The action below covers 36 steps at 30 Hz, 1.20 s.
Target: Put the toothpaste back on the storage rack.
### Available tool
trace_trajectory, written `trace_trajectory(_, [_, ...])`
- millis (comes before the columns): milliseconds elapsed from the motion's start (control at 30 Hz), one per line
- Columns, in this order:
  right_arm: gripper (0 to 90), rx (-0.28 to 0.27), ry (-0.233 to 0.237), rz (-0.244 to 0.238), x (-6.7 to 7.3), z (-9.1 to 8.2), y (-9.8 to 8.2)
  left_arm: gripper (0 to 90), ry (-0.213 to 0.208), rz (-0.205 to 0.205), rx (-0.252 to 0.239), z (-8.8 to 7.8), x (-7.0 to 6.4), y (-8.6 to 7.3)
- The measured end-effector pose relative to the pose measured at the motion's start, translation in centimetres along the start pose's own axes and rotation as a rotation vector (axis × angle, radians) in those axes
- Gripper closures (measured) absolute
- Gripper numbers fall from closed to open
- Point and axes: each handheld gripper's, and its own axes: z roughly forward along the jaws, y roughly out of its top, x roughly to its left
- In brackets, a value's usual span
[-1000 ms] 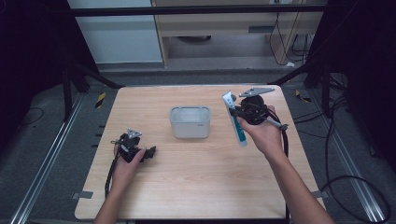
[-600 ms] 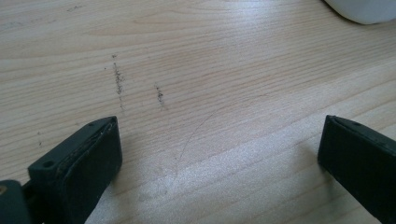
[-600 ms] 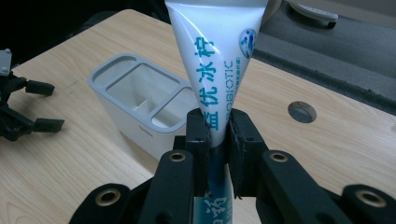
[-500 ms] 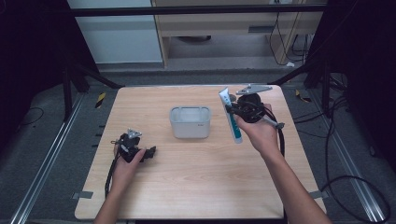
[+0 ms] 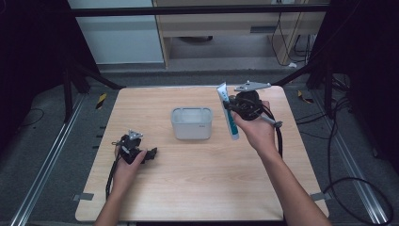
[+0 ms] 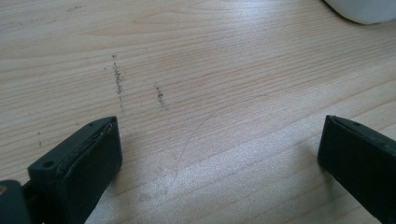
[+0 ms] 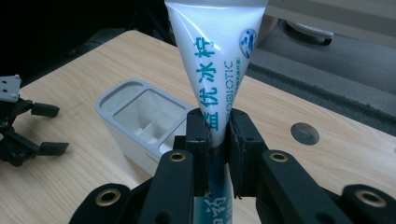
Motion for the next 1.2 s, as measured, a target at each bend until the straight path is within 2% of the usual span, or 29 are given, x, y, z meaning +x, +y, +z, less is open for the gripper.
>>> trace_trajectory(633, [79.8,-0.05,-0.006,-0.012,0.9,0.2,2.2,0.0,0.0,0.003,0.003,0.0,0.0,0.0])
trace_trajectory(1200, [79.7,-0.115,-0.015,-0.006,1.6,1.1,5.2,0.0,0.0,0.0,0.0,0.0,0.0,0.0])
